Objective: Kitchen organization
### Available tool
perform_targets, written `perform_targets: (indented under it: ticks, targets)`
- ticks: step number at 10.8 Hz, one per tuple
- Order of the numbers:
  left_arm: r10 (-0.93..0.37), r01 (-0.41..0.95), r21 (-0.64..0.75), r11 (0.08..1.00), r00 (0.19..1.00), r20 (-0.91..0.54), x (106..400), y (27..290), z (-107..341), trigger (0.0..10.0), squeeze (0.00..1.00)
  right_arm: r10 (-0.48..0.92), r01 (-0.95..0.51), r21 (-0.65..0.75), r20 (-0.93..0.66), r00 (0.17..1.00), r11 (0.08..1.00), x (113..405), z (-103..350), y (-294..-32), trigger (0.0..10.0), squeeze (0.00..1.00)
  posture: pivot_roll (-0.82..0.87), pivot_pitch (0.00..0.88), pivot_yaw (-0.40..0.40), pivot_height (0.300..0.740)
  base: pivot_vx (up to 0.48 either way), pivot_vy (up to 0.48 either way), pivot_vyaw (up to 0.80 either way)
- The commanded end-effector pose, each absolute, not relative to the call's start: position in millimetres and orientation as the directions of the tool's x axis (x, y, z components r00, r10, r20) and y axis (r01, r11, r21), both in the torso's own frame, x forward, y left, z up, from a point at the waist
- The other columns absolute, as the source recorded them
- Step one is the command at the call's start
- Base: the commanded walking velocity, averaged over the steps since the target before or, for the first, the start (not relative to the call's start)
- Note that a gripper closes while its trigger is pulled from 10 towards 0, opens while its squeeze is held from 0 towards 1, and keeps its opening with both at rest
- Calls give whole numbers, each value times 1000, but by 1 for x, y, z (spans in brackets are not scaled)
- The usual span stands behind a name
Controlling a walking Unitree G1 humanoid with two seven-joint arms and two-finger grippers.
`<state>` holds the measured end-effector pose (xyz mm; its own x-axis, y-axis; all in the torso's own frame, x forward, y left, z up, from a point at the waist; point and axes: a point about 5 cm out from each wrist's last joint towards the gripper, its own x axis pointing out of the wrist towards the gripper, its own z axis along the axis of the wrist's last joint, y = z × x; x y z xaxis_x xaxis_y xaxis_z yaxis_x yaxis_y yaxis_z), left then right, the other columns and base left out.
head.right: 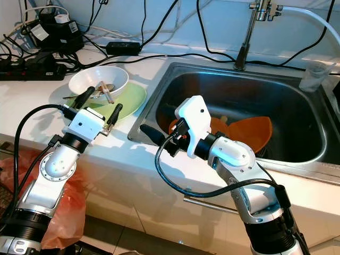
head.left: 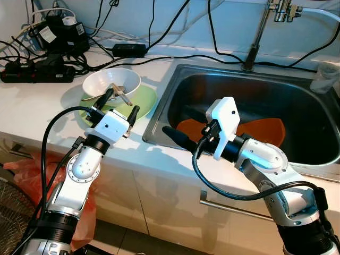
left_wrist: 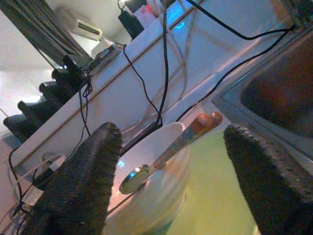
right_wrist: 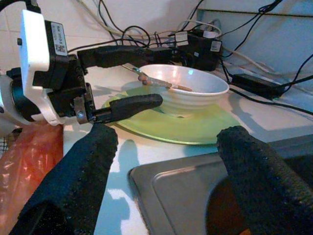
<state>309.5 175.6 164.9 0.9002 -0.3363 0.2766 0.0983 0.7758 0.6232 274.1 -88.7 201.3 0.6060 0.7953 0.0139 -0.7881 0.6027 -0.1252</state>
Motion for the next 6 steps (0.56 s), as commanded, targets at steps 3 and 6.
perform_targets:
  ticks: [3,6]
  targets:
    - [-322,72,628,775,900,295,312,178,168,0,0,809,-802,-126,19,587,584,272,204,-86,10000,0,26,0,18,740,0,0,0]
    - [-315,64,623,779,900,302,311,178,167,0,0,814,-806,-129,15,581,577,272,205,-86,10000,0,25,0,4,740,0,0,0]
